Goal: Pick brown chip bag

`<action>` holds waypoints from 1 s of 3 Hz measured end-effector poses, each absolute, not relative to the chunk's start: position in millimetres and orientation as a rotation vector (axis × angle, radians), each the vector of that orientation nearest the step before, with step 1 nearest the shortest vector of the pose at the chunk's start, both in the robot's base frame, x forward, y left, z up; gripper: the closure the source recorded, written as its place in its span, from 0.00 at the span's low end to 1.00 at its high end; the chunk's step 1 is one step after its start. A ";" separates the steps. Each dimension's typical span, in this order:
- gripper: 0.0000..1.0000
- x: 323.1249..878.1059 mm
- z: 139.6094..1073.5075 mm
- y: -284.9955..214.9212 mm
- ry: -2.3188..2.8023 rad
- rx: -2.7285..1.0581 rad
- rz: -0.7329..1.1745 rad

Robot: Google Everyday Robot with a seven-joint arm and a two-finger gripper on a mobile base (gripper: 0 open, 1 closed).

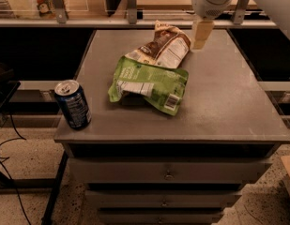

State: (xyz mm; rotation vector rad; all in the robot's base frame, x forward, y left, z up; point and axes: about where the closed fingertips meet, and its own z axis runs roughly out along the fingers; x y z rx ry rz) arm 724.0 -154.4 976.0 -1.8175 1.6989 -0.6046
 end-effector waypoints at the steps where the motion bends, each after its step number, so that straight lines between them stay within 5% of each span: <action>1: 0.00 748.9 958.5 -167.2 1.576 -1.959 -0.711; 3: 0.00 748.3 948.9 -162.8 1.449 -2.103 -0.774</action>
Offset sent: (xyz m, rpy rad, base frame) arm 0.0211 -0.0108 -0.0147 -0.1078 -0.0236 0.0789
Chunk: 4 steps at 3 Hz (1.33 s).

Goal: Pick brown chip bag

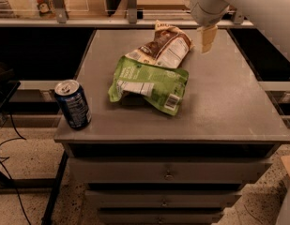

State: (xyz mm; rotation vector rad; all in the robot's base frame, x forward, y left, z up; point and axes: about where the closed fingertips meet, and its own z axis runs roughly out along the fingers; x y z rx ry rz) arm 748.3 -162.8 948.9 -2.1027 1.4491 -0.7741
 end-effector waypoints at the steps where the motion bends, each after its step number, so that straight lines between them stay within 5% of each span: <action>1: 0.00 746.7 936.7 -157.7 1.292 -2.240 -0.801; 4: 0.00 759.9 903.2 -133.5 0.929 -2.577 -0.731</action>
Offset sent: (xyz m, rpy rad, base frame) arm 0.0028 0.0133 -0.0362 -0.3077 0.0566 0.4218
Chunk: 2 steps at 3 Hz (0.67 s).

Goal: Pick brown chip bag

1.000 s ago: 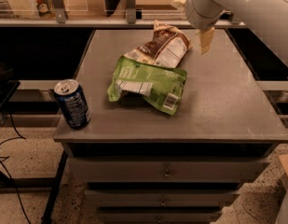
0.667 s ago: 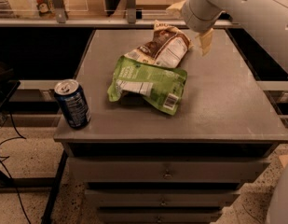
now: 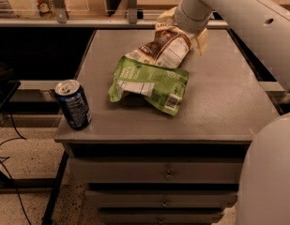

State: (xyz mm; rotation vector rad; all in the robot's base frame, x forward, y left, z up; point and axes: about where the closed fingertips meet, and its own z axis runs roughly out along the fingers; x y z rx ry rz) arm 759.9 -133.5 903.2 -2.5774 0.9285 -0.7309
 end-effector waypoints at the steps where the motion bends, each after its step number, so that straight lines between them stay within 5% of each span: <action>1: 0.00 762.8 890.9 -114.3 0.855 -2.623 -0.672; 2: 0.00 766.9 874.6 -101.2 0.815 -2.659 -0.628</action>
Offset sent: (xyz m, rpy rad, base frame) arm 0.0122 0.0463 -0.0410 -0.0309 0.1028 0.1356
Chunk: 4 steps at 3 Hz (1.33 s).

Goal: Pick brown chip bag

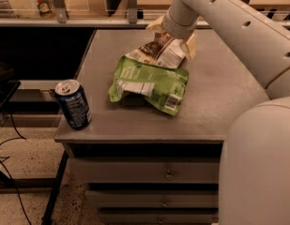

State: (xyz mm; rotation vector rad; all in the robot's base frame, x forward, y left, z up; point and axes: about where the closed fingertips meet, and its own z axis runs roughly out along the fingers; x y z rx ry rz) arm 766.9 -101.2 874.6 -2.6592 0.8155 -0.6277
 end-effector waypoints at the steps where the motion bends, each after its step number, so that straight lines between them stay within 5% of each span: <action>1: 0.18 769.7 858.1 -96.3 0.810 -2.682 -0.605; 4: 0.87 764.7 864.6 -87.3 0.823 -2.581 -0.570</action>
Offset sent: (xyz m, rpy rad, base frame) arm -0.0002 0.0083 -0.0277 -0.0221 0.0220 0.0131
